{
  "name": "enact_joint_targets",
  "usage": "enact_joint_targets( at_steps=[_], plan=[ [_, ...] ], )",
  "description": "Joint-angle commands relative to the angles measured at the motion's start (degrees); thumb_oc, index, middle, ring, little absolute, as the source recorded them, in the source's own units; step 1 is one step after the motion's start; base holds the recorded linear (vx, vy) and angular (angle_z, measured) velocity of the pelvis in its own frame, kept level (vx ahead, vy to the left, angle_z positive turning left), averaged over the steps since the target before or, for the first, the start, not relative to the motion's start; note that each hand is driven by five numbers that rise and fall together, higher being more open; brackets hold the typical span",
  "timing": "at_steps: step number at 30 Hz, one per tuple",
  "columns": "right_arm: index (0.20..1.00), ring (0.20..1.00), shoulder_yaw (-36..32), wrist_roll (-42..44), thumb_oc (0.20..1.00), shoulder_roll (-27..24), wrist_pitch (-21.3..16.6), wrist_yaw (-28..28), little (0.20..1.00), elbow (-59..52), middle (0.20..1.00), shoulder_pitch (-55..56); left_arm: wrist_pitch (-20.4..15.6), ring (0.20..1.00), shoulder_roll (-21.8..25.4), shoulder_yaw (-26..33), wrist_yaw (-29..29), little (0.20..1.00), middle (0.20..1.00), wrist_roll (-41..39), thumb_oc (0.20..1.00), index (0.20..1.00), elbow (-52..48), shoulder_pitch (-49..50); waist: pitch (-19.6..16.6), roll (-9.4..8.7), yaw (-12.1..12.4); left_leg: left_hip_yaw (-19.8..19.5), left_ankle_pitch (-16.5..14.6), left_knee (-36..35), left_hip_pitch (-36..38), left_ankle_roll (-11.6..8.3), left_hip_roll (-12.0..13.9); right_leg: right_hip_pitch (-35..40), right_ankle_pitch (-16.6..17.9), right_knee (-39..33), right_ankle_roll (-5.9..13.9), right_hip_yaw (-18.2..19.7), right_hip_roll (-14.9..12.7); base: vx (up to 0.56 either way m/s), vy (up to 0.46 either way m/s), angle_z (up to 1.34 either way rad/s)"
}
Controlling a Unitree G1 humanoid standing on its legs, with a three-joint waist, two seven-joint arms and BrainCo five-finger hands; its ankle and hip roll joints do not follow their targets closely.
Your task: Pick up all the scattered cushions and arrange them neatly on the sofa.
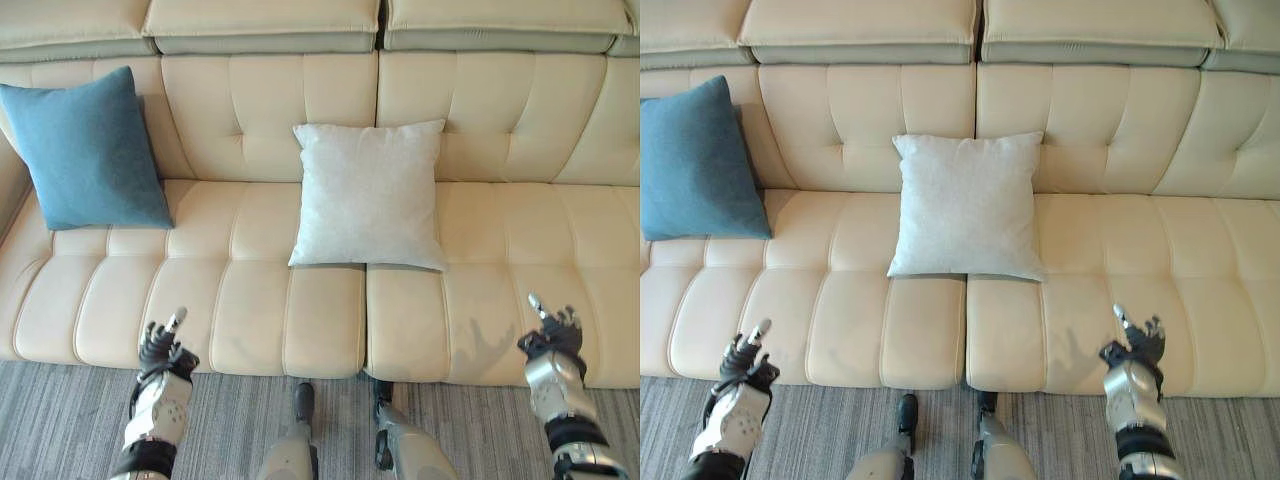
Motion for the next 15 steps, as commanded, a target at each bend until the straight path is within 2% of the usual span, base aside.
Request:
enact_joint_targets(
  at_steps=[1,3,8,9,15],
  plan=[
    [1.000,1.000,0.1,-5.1,1.000,-1.3,2.3,3.6,1.000,0.2,1.000,1.7,1.2,1.000,3.0,-1.4,-3.1,1.000,1.000,10.5,1.000,1.000,4.1,-0.5,-4.5,-0.45,-0.3,1.3,-5.8,0.1,3.3,-0.73,-2.4,7.5,-13.1,0.1,4.99,-1.6,-1.7,-0.07,0.074,-0.15],
    [1.000,1.000,1.3,-8.8,1.000,-0.2,3.5,4.9,1.000,2.2,1.000,3.5,2.5,1.000,2.5,-3.5,-4.5,1.000,1.000,17.2,1.000,1.000,6.7,0.9,-5.7,-0.61,-0.4,2.0,-6.2,0.1,4.5,-0.27,-2.6,8.4,-12.8,0.1,5.31,-1.2,-1.7,-0.09,0.110,-0.16],
    [1.000,1.000,2.4,-11.9,1.000,0.3,3.6,4.7,1.000,5.8,1.000,2.6,2.4,1.000,0.9,-5.1,-4.5,1.000,1.000,19.4,1.000,1.000,8.1,0.8,-7.1,-0.89,-0.2,3.1,-6.8,0.1,6.2,0.44,-2.9,9.5,-12.0,0.1,5.87,-0.9,-2.0,-0.10,0.105,-0.18],
    [1.000,1.000,2.7,-12.6,1.000,0.5,3.7,4.7,1.000,7.1,1.000,2.3,2.4,1.000,0.6,-7.1,-4.6,1.000,1.000,21.7,1.000,1.000,6.5,0.9,-7.6,-0.95,-0.2,3.3,-7.0,0.1,6.7,0.81,-3.3,10.0,-11.6,0.1,6.20,-0.7,-2.3,-0.09,0.090,-0.12],
    [1.000,1.000,3.4,-13.6,1.000,1.6,3.8,5.4,1.000,6.5,1.000,3.0,3.2,1.000,0.8,-10.1,-5.4,1.000,1.000,26.4,1.000,1.000,0.5,1.6,-8.1,-1.17,-0.6,3.3,-7.6,0.1,8.3,2.14,-4.6,11.7,-10.3,0.1,6.96,-0.7,-3.5,-0.12,0.144,-0.04]
  ],
)
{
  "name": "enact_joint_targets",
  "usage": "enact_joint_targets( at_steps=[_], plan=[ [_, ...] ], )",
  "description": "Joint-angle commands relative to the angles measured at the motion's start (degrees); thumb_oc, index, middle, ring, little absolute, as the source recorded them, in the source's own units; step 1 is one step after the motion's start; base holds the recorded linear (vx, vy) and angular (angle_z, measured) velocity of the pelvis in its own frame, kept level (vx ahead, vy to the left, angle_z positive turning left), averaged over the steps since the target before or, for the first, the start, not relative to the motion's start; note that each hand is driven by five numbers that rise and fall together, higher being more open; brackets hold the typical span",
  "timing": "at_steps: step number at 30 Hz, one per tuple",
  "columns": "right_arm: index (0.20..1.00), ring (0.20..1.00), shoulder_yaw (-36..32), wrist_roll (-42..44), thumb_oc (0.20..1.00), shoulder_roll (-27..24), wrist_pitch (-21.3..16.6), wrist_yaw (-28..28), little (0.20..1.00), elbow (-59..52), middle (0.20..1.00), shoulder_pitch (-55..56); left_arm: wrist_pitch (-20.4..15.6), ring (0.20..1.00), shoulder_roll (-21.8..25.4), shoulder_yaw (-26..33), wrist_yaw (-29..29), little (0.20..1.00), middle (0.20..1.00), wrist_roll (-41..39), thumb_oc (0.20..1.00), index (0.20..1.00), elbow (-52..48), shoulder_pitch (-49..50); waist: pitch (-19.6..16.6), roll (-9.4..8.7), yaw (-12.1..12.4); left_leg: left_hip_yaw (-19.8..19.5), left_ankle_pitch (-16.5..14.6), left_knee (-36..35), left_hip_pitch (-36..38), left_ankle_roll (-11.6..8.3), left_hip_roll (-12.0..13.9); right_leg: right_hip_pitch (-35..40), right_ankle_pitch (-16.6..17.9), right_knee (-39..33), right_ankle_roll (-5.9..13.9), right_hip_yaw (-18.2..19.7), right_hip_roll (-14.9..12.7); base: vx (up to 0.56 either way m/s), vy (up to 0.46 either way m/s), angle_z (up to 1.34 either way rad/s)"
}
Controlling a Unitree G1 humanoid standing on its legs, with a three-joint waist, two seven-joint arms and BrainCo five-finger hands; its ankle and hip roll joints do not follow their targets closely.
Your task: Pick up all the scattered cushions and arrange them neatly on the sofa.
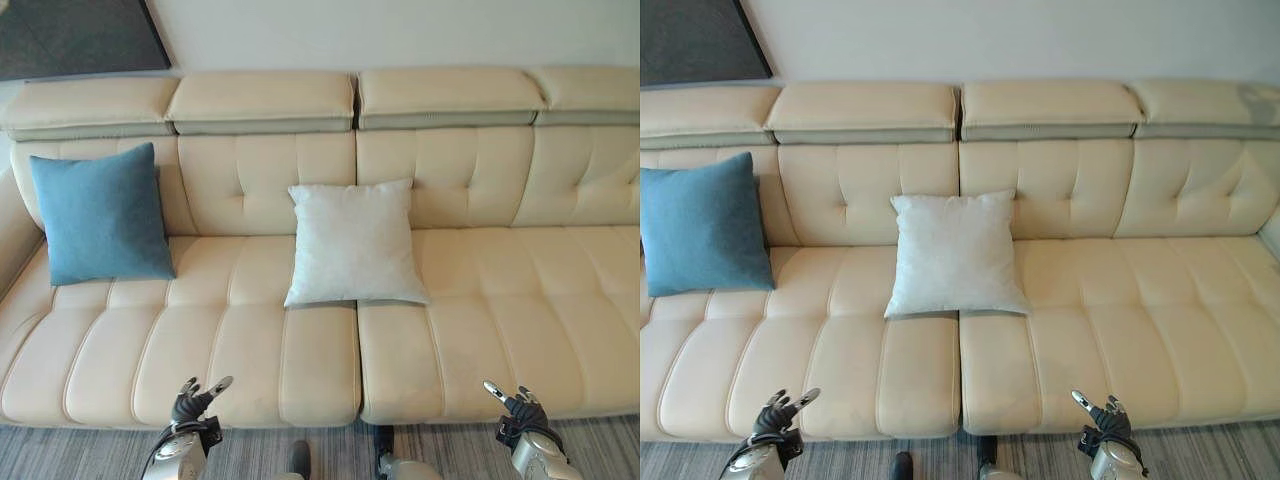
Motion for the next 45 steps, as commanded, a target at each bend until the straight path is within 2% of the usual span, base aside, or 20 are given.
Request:
enact_joint_targets(
  at_steps=[1,5,7,9,14,17,19,20,22,26,27,28,29,30,31,32,33,34,38,45],
  plan=[
    [1.000,1.000,0.5,-3.5,1.000,-0.7,-1.0,0.7,1.000,-2.1,1.000,-2.0,-1.3,1.000,1.3,-0.4,-0.9,1.000,1.000,5.2,1.000,1.000,-3.8,-2.1,2.3,1.92,-0.7,0.1,-6.3,0.1,2.6,0.88,-2.7,7.6,-9.0,0.1,6.48,-2.8,-1.7,-0.17,0.177,-0.06],
    [1.000,1.000,1.8,-6.0,1.000,-0.3,-0.6,0.6,1.000,-2.9,1.000,-2.5,-1.1,1.000,1.0,-0.8,-0.8,1.000,1.000,6.0,1.000,1.000,-3.6,-2.6,3.5,1.35,-0.8,1.7,-6.2,0.1,2.4,1.28,-3.0,5.7,-6.3,0.1,7.66,-3.2,-2.1,-0.17,0.092,-0.12],
    [1.000,1.000,2.0,-6.6,1.000,-0.1,-0.6,0.2,1.000,-3.0,1.000,-3.2,-1.3,1.000,1.3,-0.4,-0.6,1.000,1.000,6.2,1.000,1.000,-3.4,-2.8,4.3,1.34,-0.7,2.9,-5.5,0.1,1.8,1.48,-2.5,5.0,-5.7,0.1,7.49,-3.5,-1.4,-0.26,0.044,-0.51],
    [1.000,1.000,2.5,-6.9,1.000,0.2,-0.8,0.4,1.000,-2.6,1.000,-3.4,-1.0,1.000,1.2,-0.4,-1.0,1.000,1.000,5.9,1.000,1.000,-2.9,-2.7,4.9,1.99,-0.6,3.9,-4.7,0.1,1.0,1.85,-1.4,5.9,-10.6,7.4,5.69,-4.6,-0.5,-0.23,0.042,-0.35],
    [1.000,1.000,2.7,-6.2,1.000,0.4,-0.7,1.2,1.000,-1.4,1.000,-2.5,-0.3,1.000,1.0,0.3,-1.1,1.000,1.000,5.0,1.000,1.000,-1.4,-1.6,4.0,1.67,-0.1,4.3,-4.7,0.1,0.5,1.83,-1.3,9.2,-16.7,14.5,4.73,-5.0,-0.1,-0.11,-0.033,-0.16],
    [1.000,1.000,3.1,-6.2,1.000,0.9,-0.3,1.7,1.000,-2.3,1.000,-1.6,0.1,1.000,0.9,0.6,-0.9,1.000,1.000,4.8,1.000,1.000,-0.8,-0.7,2.9,0.37,0.8,4.9,-3.8,0.1,-1.0,1.27,-1.6,13.5,-17.3,10.8,4.47,-4.0,1.3,-0.12,-0.121,-0.08],
    [1.000,1.000,3.9,-6.6,1.000,1.0,-0.1,1.7,1.000,-3.0,1.000,-1.5,0.2,1.000,1.0,1.3,-0.5,1.000,1.000,4.6,1.000,1.000,-1.6,-0.4,3.1,-0.20,1.6,5.3,-1.8,0.1,-2.3,0.56,-1.2,14.9,-17.5,5.9,3.30,-5.0,2.2,-0.27,-0.263,-0.08],
    [1.000,1.000,4.6,-7.1,1.000,0.5,-0.1,1.6,1.000,-3.8,1.000,-1.7,0.2,1.000,0.9,1.2,-0.5,1.000,1.000,4.5,1.000,1.000,-1.6,-0.9,3.6,-0.34,1.5,4.9,0.5,0.1,-3.2,-0.94,-0.6,15.7,-17.8,2.5,2.24,-4.7,3.8,-0.25,-0.252,-0.12],
    [1.000,1.000,4.9,-7.1,1.000,0.4,-0.2,1.5,1.000,-4.8,1.000,-1.8,0.3,1.000,0.8,0.7,-0.5,1.000,1.000,4.6,1.000,1.000,-1.5,-1.4,4.3,-0.09,1.2,4.3,2.0,0.1,-3.8,-1.97,-0.2,16.1,-17.5,0.6,1.45,-4.3,5.1,-0.24,-0.231,0.04],
    [1.000,1.000,5.6,-7.5,1.000,-0.6,-0.4,1.6,1.000,-6.6,1.000,-1.5,0.5,1.000,0.3,-0.4,-0.6,1.000,1.000,5.2,1.000,1.000,-2.2,-2.2,6.6,0.77,0.7,3.4,5.0,0.1,-5.5,-3.79,0.3,15.4,-16.9,0.3,0.69,-6.5,5.8,-0.32,-0.220,0.17],
    [1.000,1.000,6.3,-8.4,1.000,-1.0,-0.2,1.4,1.000,-7.0,1.000,-1.5,0.3,1.000,0.0,-0.9,-0.5,1.000,1.000,5.5,1.000,1.000,-2.5,-2.6,7.5,0.92,1.0,1.2,5.0,0.1,-5.4,-3.91,-0.2,14.3,-16.5,1.1,0.57,-7.0,5.3,-0.29,-0.148,0.28],
    [1.000,1.000,6.3,-8.4,1.000,-1.1,-0.2,1.4,1.000,-7.0,1.000,-1.5,0.3,1.000,0.0,-0.9,-0.5,1.000,1.000,5.5,1.000,1.000,-2.5,-2.6,7.5,0.93,0.9,1.1,5.0,0.1,-5.4,-3.90,-0.2,14.3,-16.5,1.2,0.58,-7.1,5.3,-0.33,-0.149,0.20],
    [1.000,1.000,6.7,-8.8,1.000,-1.1,0.2,1.8,1.000,-7.2,1.000,-1.7,0.2,1.000,-0.2,-1.0,-0.9,1.000,1.000,5.9,1.000,1.000,-3.8,-2.2,7.4,0.49,1.0,1.0,3.1,1.4,-3.4,-2.35,-0.8,13.5,-15.4,0.9,0.84,-7.1,4.3,-0.14,-0.061,0.01],
    [1.000,1.000,6.7,-8.8,1.000,-1.1,0.2,1.8,1.000,-7.2,1.000,-1.7,0.3,1.000,-0.2,-1.0,-0.9,1.000,1.000,5.9,1.000,1.000,-3.8,-2.1,7.4,0.48,1.0,1.0,2.9,1.8,-3.5,-2.34,-0.7,13.5,-15.3,0.9,0.86,-7.0,4.3,-0.19,-0.083,-0.03],
    [1.000,1.000,6.6,-8.8,1.000,-0.9,0.3,1.9,1.000,-7.3,1.000,-1.7,0.3,1.000,-0.3,-1.1,-1.3,1.000,1.000,5.9,1.000,1.000,-4.0,-1.8,7.0,0.14,0.9,1.3,0.7,3.9,-3.0,-1.45,-1.0,13.1,-14.8,0.6,0.91,-7.0,3.8,-0.11,-0.035,-0.05],
    [1.000,1.000,7.0,-8.9,1.000,-0.8,0.4,2.3,1.000,-7.3,1.000,-1.4,0.4,1.000,-0.3,-1.1,-1.7,1.000,1.000,6.0,1.000,1.000,-4.0,-1.2,6.5,-0.09,1.2,0.7,-3.8,8.3,-1.8,-0.54,-1.6,13.0,-14.5,0.1,0.92,-6.3,3.3,-0.11,-0.035,-0.07],
    [1.000,1.000,7.0,-8.9,1.000,-0.8,0.4,2.3,1.000,-7.3,1.000,-1.4,0.4,1.000,-0.3,-1.1,-1.7,1.000,1.000,6.0,1.000,1.000,-4.0,-1.2,6.4,-0.09,1.1,0.7,-3.8,8.4,-2.0,-0.53,-1.6,12.9,-14.4,0.1,0.91,-6.3,3.3,-0.10,0.004,-0.36],
    [1.000,1.000,7.6,-9.1,1.000,-0.8,0.5,2.7,1.000,-7.2,1.000,-1.2,0.3,1.000,-0.7,-1.0,-1.8,1.000,1.000,5.0,1.000,1.000,-3.9,-0.7,5.9,0.03,1.1,0.1,-7.2,10.9,0.0,0.07,-2.0,12.7,-14.6,0.1,0.88,-5.5,3.2,-0.04,0.071,-0.40],
    [1.000,1.000,7.3,-8.4,1.000,0.0,0.4,2.1,1.000,-6.8,1.000,-0.4,1.0,1.000,-1.4,-2.4,-1.9,1.000,1.000,5.4,1.000,1.000,-3.9,-0.4,3.6,2.06,-0.6,1.2,-4.7,0.1,5.6,-0.59,-0.9,11.5,-14.5,0.1,1.39,-5.9,4.4,-0.04,0.103,-0.11],
    [1.000,1.000,7.6,-8.5,1.000,0.5,0.8,2.2,1.000,-6.7,1.000,0.3,1.6,1.000,-2.0,-3.9,-2.4,1.000,1.000,6.3,1.000,1.000,-3.4,-0.3,2.9,2.35,-1.4,2.4,-6.2,0.1,6.3,-0.01,-1.4,11.2,-12.9,0.1,2.47,-4.6,3.9,-0.05,0.131,-0.01]
  ],
)
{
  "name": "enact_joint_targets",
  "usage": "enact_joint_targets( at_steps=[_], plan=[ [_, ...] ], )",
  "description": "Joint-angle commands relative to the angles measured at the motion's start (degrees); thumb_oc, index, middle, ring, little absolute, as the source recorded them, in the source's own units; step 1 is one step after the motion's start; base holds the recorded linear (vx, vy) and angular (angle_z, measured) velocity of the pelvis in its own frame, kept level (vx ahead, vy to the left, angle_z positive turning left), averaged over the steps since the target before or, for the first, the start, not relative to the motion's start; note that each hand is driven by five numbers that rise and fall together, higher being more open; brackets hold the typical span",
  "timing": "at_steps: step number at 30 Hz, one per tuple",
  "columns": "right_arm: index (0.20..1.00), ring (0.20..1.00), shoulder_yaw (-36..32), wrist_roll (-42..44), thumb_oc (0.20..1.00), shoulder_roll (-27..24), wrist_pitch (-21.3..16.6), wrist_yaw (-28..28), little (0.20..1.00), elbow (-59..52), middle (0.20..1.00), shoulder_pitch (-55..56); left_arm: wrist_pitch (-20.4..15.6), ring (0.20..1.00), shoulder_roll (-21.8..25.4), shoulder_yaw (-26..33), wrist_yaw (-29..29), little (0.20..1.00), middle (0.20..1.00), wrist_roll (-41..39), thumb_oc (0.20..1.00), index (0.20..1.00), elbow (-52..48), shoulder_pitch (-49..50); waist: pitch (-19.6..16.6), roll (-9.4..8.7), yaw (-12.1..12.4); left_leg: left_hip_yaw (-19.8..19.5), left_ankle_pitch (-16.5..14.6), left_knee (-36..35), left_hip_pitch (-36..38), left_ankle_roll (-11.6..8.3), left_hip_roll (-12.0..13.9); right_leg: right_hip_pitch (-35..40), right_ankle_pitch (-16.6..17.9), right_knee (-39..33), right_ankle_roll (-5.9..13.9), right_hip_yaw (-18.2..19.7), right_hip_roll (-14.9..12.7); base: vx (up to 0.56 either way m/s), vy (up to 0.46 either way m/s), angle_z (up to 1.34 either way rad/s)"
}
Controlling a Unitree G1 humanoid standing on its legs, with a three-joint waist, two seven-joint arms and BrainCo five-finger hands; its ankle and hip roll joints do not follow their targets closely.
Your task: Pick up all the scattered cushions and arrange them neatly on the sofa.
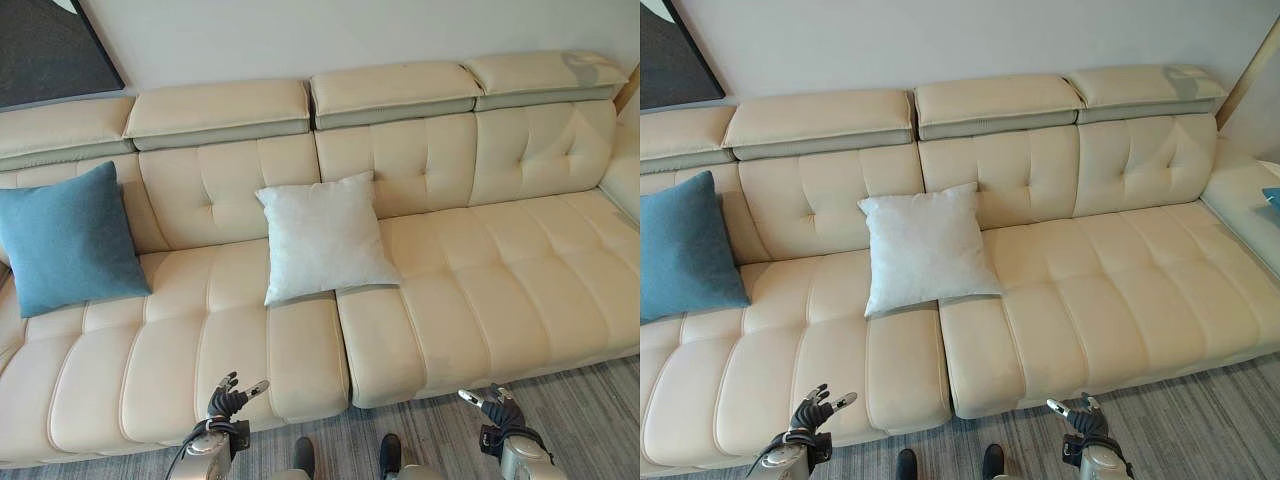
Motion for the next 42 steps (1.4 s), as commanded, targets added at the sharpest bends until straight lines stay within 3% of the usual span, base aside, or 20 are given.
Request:
enact_joint_targets(
  at_steps=[1,6,9,11,13,14,15,17,19,23,25,29,33,35,36,37,38,39,41,42],
  plan=[
    [1.000,1.000,0.9,-0.3,1.000,-0.2,-1.4,-0.3,1.000,-1.1,1.000,-1.6,-0.6,1.000,1.7,-1.5,-0.7,1.000,1.000,2.2,1.000,1.000,-0.5,-0.9,-2.2,-1.20,-0.9,2.7,-8.9,0.0,4.2,-0.08,-4.1,1.8,-7.8,0.1,2.10,1.2,1.6,-0.09,0.151,-0.21],
    [1.000,1.000,0.0,0.6,1.000,0.5,-1.5,-0.1,1.000,-0.6,1.000,-0.5,-0.3,1.000,2.0,-2.6,-1.5,1.000,1.000,3.4,1.000,1.000,1.0,-1.7,-1.8,-1.44,-2.5,5.0,-9.3,0.0,3.9,0.68,-4.4,0.3,-6.0,0.1,2.89,3.6,1.1,-0.10,0.134,-0.31],
    [1.000,1.000,-0.5,0.8,1.000,1.0,-1.5,-0.1,1.000,-1.7,1.000,-0.6,-0.4,1.000,2.6,-2.6,-1.6,1.000,1.000,4.9,1.000,1.000,1.2,-2.4,-0.3,-1.40,-3.8,8.7,-9.6,0.0,3.5,1.48,-4.3,-1.9,-3.9,0.3,4.24,5.5,0.5,-0.17,0.114,-0.58],
    [1.000,1.000,-0.7,-0.2,1.000,1.3,-1.6,-0.5,1.000,-2.6,1.000,-1.3,-0.8,1.000,3.3,-1.8,-1.1,1.000,1.000,5.2,1.000,1.000,0.4,-3.1,1.5,-0.64,-3.5,14.2,-10.7,0.0,3.6,1.54,-3.0,-5.4,-4.0,4.3,5.62,0.2,-1.5,-0.17,0.063,-1.22],
    [1.000,1.000,-1.1,-1.0,1.000,1.2,-1.8,-0.7,1.000,-3.3,1.000,-1.5,-0.9,1.000,3.7,-0.8,-1.0,1.000,1.000,5.4,1.000,1.000,-0.6,-3.0,2.0,0.14,-2.0,18.0,-10.6,0.0,3.4,1.21,-1.7,-5.3,-5.7,7.6,5.03,-11.6,-5.1,-0.11,-0.004,-1.64],
    [1.000,1.000,-1.1,-1.0,1.000,1.1,-1.7,-0.7,1.000,-3.3,1.000,-1.5,-0.9,1.000,3.7,-0.8,-1.0,1.000,1.000,5.5,1.000,1.000,-0.6,-3.0,2.0,0.16,-2.1,17.9,-10.6,0.0,3.3,1.22,-1.7,-5.4,-5.8,7.8,5.04,-11.7,-5.1,-0.08,-0.021,-1.64],
    [1.000,1.000,-1.5,-1.3,1.000,1.0,-1.5,-0.5,1.000,-3.4,1.000,-1.6,-0.8,1.000,3.8,-0.6,-1.3,1.000,1.000,5.7,1.000,1.000,-1.3,-2.5,1.8,0.60,-2.0,21.5,-10.5,0.0,3.9,1.12,-1.0,-4.3,-6.4,9.5,4.75,-17.1,-7.5,-0.04,-0.046,-1.45],
    [1.000,1.000,-1.7,-1.3,1.000,1.0,-1.5,-0.3,1.000,-3.4,1.000,-1.6,-0.8,1.000,3.8,-0.6,-1.5,1.000,1.000,5.9,1.000,1.000,-1.5,-2.5,1.9,0.65,-1.9,22.8,-10.6,0.0,4.4,1.11,-0.8,-3.9,-6.6,10.3,4.75,-17.4,-8.2,-0.02,-0.052,-1.33],
    [1.000,1.000,-1.9,-1.6,1.000,0.9,-1.2,0.1,1.000,-4.2,1.000,-1.4,-0.7,1.000,3.8,-0.5,-2.0,1.000,1.000,5.9,1.000,1.000,-3.1,-1.9,1.6,0.97,-1.4,26.4,-10.4,0.0,5.5,1.02,-0.1,-1.7,-5.9,11.0,5.61,-21.1,-10.7,0.00,-0.127,-0.94],
    [1.000,1.000,-1.9,-1.5,1.000,1.0,-0.9,0.3,1.000,-4.6,1.000,-1.0,-0.4,1.000,3.8,-0.7,-2.3,1.000,1.000,6.5,1.000,1.000,-3.5,-1.8,0.7,0.45,-1.0,28.2,-9.8,0.0,6.0,0.46,-0.2,1.0,-5.2,6.3,6.34,-21.9,-9.9,0.03,-0.197,-0.69],
    [1.000,1.000,-1.7,-0.8,1.000,1.1,-1.2,-0.1,1.000,-4.5,1.000,-0.7,-0.4,1.000,3.0,-0.6,-1.9,1.000,1.000,6.6,1.000,1.000,-3.4,-2.0,0.0,0.09,-1.3,30.2,-7.8,0.0,6.6,-1.12,1.1,1.9,-5.4,1.5,6.13,-20.2,-7.2,0.05,-0.339,-0.42],
    [1.000,1.000,-2.2,0.6,1.000,0.3,-1.9,0.0,1.000,-5.3,1.000,0.1,-0.8,1.000,2.0,-1.6,-1.8,1.000,1.000,6.3,1.000,1.000,-2.5,-3.1,0.0,0.63,-2.9,30.9,-5.6,0.0,7.8,-3.26,3.1,3.2,-7.1,0.1,4.57,-17.8,-4.2,0.09,-0.403,-0.27],
    [1.000,1.000,-2.2,1.8,1.000,-0.7,-2.0,0.0,1.000,-5.6,1.000,0.7,-0.8,1.000,1.7,-2.5,-1.9,1.000,1.000,5.3,1.000,1.000,-3.2,-3.7,1.1,0.57,-3.8,28.6,-5.5,5.1,6.7,-4.33,5.3,3.6,-10.0,0.3,2.37,-15.1,-2.2,0.07,-0.320,-0.18],
    [1.000,1.000,-1.4,1.2,1.000,-1.8,-2.0,0.2,1.000,-5.6,1.000,0.2,-1.2,1.000,1.6,-3.3,-1.9,1.000,1.000,4.6,1.000,1.000,-4.0,-4.3,2.1,-0.05,-2.8,22.6,-6.1,13.5,3.2,-4.47,5.5,4.0,-11.5,0.9,1.21,-13.7,-1.6,0.08,-0.278,-0.56],
    [1.000,1.000,-1.4,1.2,1.000,-1.8,-2.0,0.2,1.000,-5.6,1.000,0.2,-1.2,1.000,1.6,-3.3,-1.9,1.000,1.000,4.6,1.000,1.000,-4.0,-4.3,2.1,-0.04,-2.8,22.6,-6.2,13.5,3.2,-4.47,5.6,3.9,-11.5,1.0,1.20,-13.7,-1.6,0.10,-0.175,-0.84],
    [1.000,1.000,-0.2,0.1,1.000,-2.7,-1.7,0.5,1.000,-5.4,1.000,-0.7,-1.7,1.000,1.3,-3.5,-1.7,1.000,1.000,3.9,1.000,1.000,-5.0,-3.7,2.6,-0.23,-0.9,12.6,-9.6,15.7,0.1,-2.26,0.8,3.8,-11.8,1.5,0.99,-10.8,-1.3,0.14,-0.131,-0.66],
    [1.000,1.000,0.3,-0.3,1.000,-2.9,-1.4,0.8,1.000,-5.1,1.000,-1.1,-1.7,1.000,1.2,-3.3,-1.6,1.000,1.000,3.5,1.000,1.000,-5.4,-3.2,2.6,-0.31,0.5,7.9,-11.4,14.4,-0.6,-1.26,-1.6,3.7,-11.8,1.6,1.11,-8.5,-0.9,0.14,-0.168,-1.04],
    [1.000,1.000,0.6,-0.7,1.000,-3.0,-1.3,1.1,1.000,-5.0,1.000,-1.0,-1.8,1.000,1.3,-3.1,-1.5,1.000,1.000,3.1,1.000,1.000,-5.9,-2.7,2.5,-0.53,1.1,6.2,-11.5,13.5,-1.6,-0.34,-2.7,3.3,-11.4,1.4,0.81,-7.4,-0.8,0.14,-0.130,-1.60],
    [1.000,1.000,1.0,-1.2,1.000,-3.0,-1.1,1.4,1.000,-4.5,1.000,-0.7,-1.8,1.000,1.1,-3.0,-1.2,1.000,1.000,2.1,1.000,1.000,-6.2,-1.9,2.2,-0.45,2.6,-3.5,-9.9,10.2,-4.1,-0.26,-6.6,3.9,-11.7,1.0,0.49,-4.2,0.4,0.19,-0.121,-1.55],
    [1.000,1.000,1.0,-1.2,1.000,-3.0,-1.1,1.4,1.000,-4.5,1.000,-0.7,-1.8,1.000,1.1,-3.0,-1.2,1.000,1.000,2.1,1.000,1.000,-6.2,-1.9,2.2,-0.48,2.6,-3.5,-9.7,10.1,-4.2,-0.25,-6.7,3.8,-11.7,1.0,0.49,-4.2,0.4,0.18,-0.072,-0.55]
  ],
)
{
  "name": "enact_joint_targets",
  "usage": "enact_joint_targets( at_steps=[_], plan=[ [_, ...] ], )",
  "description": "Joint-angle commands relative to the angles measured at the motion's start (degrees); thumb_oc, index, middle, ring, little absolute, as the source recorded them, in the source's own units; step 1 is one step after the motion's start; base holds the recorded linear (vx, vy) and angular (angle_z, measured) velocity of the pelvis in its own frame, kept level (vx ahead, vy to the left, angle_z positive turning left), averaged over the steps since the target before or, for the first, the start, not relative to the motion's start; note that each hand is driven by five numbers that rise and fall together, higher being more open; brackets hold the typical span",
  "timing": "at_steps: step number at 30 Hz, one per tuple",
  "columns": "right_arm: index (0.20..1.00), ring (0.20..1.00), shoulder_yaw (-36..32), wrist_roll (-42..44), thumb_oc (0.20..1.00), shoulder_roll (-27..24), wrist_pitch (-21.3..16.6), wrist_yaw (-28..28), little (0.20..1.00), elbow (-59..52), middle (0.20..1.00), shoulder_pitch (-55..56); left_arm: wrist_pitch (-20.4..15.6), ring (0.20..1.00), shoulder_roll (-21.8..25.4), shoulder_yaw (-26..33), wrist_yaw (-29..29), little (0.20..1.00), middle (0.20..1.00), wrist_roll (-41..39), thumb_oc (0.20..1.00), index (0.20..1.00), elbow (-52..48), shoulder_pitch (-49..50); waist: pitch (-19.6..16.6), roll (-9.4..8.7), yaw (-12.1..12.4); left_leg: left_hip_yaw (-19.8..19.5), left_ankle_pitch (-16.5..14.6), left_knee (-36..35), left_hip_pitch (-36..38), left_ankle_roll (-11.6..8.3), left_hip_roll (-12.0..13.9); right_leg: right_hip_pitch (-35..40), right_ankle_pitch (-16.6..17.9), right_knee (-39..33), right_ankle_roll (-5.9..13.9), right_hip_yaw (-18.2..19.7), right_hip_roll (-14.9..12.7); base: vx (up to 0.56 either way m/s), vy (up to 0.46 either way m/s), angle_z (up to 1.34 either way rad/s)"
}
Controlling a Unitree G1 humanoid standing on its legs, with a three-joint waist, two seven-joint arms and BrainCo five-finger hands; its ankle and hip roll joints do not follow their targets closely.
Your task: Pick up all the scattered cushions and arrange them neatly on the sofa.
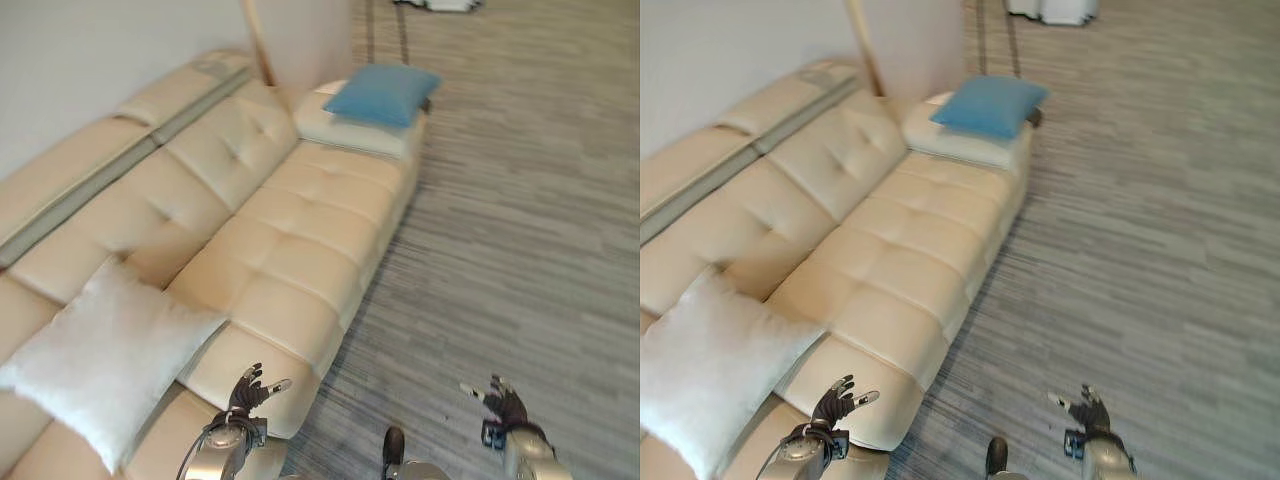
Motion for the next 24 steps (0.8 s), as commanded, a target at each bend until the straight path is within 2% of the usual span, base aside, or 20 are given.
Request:
enact_joint_targets(
  at_steps=[1,2,3,4,5,6,7,8,10,12,14,15,17,18,20,22,24],
  plan=[
    [1.000,1.000,-0.4,-0.8,1.000,-0.2,-1.3,0.6,1.000,-0.9,1.000,1.1,-2.4,1.000,2.1,1.3,0.9,1.000,1.000,-2.3,1.000,1.000,-1.8,-1.0,-0.2,-0.59,1.4,-4.8,0.3,1.5,-4.5,2.57,-3.1,7.8,-13.9,0.8,7.11,-5.4,1.0,0.17,-0.055,-0.50],
    [1.000,1.000,-0.1,-0.6,1.000,-0.4,-1.4,0.5,1.000,-1.0,1.000,1.0,-2.1,1.000,2.2,0.8,0.9,1.000,1.000,-2.2,1.000,1.000,-1.4,-1.1,0.0,-0.30,1.6,-7.9,3.9,-2.2,-6.7,2.19,-3.7,8.2,-14.2,0.4,6.71,-4.5,1.8,0.17,-0.056,-0.66],
    [1.000,1.000,-0.1,-0.6,1.000,-0.4,-1.4,0.5,1.000,-1.0,1.000,1.0,-2.1,1.000,2.2,0.8,0.9,1.000,1.000,-2.2,1.000,1.000,-1.3,-1.2,0.0,-0.31,1.6,-7.9,4.0,-2.5,-6.6,2.18,-3.7,8.1,-14.3,0.4,6.70,-4.6,1.8,0.18,-0.058,-0.90],
    [1.000,1.000,0.1,-0.5,1.000,-0.6,-1.6,0.4,1.000,-1.2,1.000,1.0,-2.0,1.000,2.2,0.4,1.1,1.000,1.000,-2.1,1.000,1.000,-1.0,-1.4,0.2,-0.14,1.6,-8.9,5.7,-4.8,-8.3,1.63,-4.0,8.5,-14.7,0.1,6.50,-4.4,2.2,0.21,-0.028,-0.88],
    [1.000,1.000,0.4,-0.5,1.000,-0.7,-1.6,0.2,1.000,-1.0,1.000,0.6,-1.8,1.000,2.4,0.2,1.5,1.000,1.000,-1.8,1.000,1.000,-0.6,-1.7,0.7,0.10,2.0,-10.1,7.3,-7.0,-10.5,0.69,-4.6,9.6,-15.3,-0.2,6.35,-3.2,3.0,0.40,0.010,-0.50],
    [1.000,1.000,0.6,-0.7,1.000,-0.7,-1.4,0.2,1.000,-1.2,1.000,0.0,-1.6,1.000,2.7,0.4,1.7,1.000,1.000,-1.5,1.000,1.000,-0.7,-1.7,0.6,0.50,2.2,-9.2,8.3,-7.0,-12.5,0.06,-5.1,10.3,-15.9,-0.2,6.41,-1.9,3.8,0.51,0.057,0.06],
    [1.000,1.000,0.7,-1.0,1.000,-0.5,-1.2,0.3,1.000,-1.6,1.000,0.1,-1.7,1.000,2.9,0.9,1.8,1.000,1.000,-1.9,1.000,1.000,-1.3,-0.9,0.1,0.29,2.6,-9.4,7.6,-7.0,-11.3,1.13,-4.9,11.6,-16.9,-0.2,6.65,-0.6,3.9,0.50,0.096,0.17],
    [1.000,1.000,0.8,-1.1,1.000,-0.2,-1.3,0.5,1.000,-2.0,1.000,0.4,-1.7,1.000,2.9,0.9,1.7,1.000,1.000,-1.7,1.000,1.000,-1.4,-0.8,-0.5,0.35,2.6,-10.1,8.8,-7.0,-11.1,1.26,-4.8,12.2,-17.4,-0.2,6.87,-0.6,3.8,0.48,0.117,-0.28],
    [1.000,1.000,0.6,-1.6,1.000,0.4,-1.2,1.1,1.000,-2.2,1.000,0.7,-1.6,1.000,3.4,0.6,1.3,1.000,1.000,-1.5,1.000,1.000,-2.0,-0.3,-2.5,-0.69,2.4,-9.4,8.1,-7.0,-9.5,3.07,-5.9,14.1,-18.8,0.8,7.81,0.1,1.7,0.67,0.192,-0.46],
    [1.000,1.000,0.7,-1.6,1.000,0.6,-1.2,1.4,1.000,-2.1,1.000,0.7,-1.6,1.000,3.9,0.4,1.1,1.000,1.000,-1.0,1.000,1.000,-2.1,-0.3,-2.7,-1.10,2.5,-8.7,7.6,-7.0,-8.6,3.66,-6.0,13.4,-18.9,3.2,8.25,0.8,0.9,0.40,0.113,-0.13],
    [1.000,1.000,1.2,-2.3,1.000,0.9,-1.1,1.8,1.000,-1.6,1.000,0.3,-1.4,1.000,4.9,0.2,0.6,1.000,1.000,-0.2,1.000,1.000,-3.4,-0.5,-3.2,-1.41,2.8,-7.4,5.6,-7.0,-7.0,5.09,-6.0,10.9,-18.4,9.9,9.81,0.9,-0.5,0.39,0.146,-0.64],
    [1.000,1.000,1.6,-2.8,1.000,1.2,-0.9,2.6,1.000,-2.2,1.000,0.0,-1.3,1.000,6.0,0.1,0.0,1.000,1.000,-0.4,1.000,1.000,-5.6,-0.6,-1.9,-1.12,2.7,-5.3,3.0,-7.0,-4.3,7.32,-6.0,2.7,-12.9,28.6,12.24,-0.6,-3.2,0.46,0.222,-0.64],
    [1.000,1.000,1.4,-2.8,1.000,1.8,-0.7,2.8,1.000,-2.0,1.000,0.2,-1.2,1.000,6.2,-0.3,-0.3,1.000,1.000,-0.1,1.000,1.000,-5.6,-0.9,-0.9,-0.47,2.2,-4.2,1.4,-7.0,-1.4,8.07,-5.6,-1.1,-10.3,35.0,12.30,-2.5,-5.7,0.39,0.184,-0.72],
    [1.000,1.000,1.4,-2.9,1.000,2.0,-0.6,2.7,1.000,-1.8,1.000,0.4,-1.3,1.000,6.2,-0.8,-0.3,1.000,1.000,0.2,1.000,1.000,-5.5,-1.5,0.2,0.43,1.7,-3.5,0.2,-7.0,0.5,8.28,-4.8,-4.6,-11.0,36.0,11.22,-4.2,-6.8,0.24,0.087,-0.59],
    [1.000,1.000,1.3,-2.7,1.000,2.2,-0.7,2.7,1.000,-1.6,1.000,0.5,-1.4,1.000,6.1,-1.0,-0.3,1.000,1.000,0.1,1.000,1.000,-5.3,-1.9,0.9,1.07,1.7,-3.1,-0.2,-7.0,1.4,8.00,-4.2,-5.8,-12.3,33.6,10.65,-5.0,-6.4,0.20,0.020,-0.02],
    [1.000,1.000,0.8,-2.5,1.000,2.0,-0.7,2.6,1.000,-1.5,1.000,0.7,-1.4,1.000,6.1,-1.3,-0.7,1.000,1.000,0.2,1.000,1.000,-5.3,-2.3,1.8,1.89,1.6,-2.2,-1.2,-7.0,3.1,7.32,-3.2,-6.6,-13.4,26.1,10.30,-6.4,-5.3,0.26,-0.048,0.14],
    [1.000,1.000,0.3,-2.1,1.000,2.1,-0.8,2.3,1.000,-1.4,1.000,0.8,-1.4,1.000,6.1,-1.7,-1.0,1.000,1.000,1.1,1.000,1.000,-5.0,-2.6,2.3,1.79,1.2,-1.4,-2.2,-7.0,4.9,6.44,-2.8,-7.1,-10.1,12.8,11.37,-5.8,-2.8,0.30,-0.140,0.01]
  ],
)
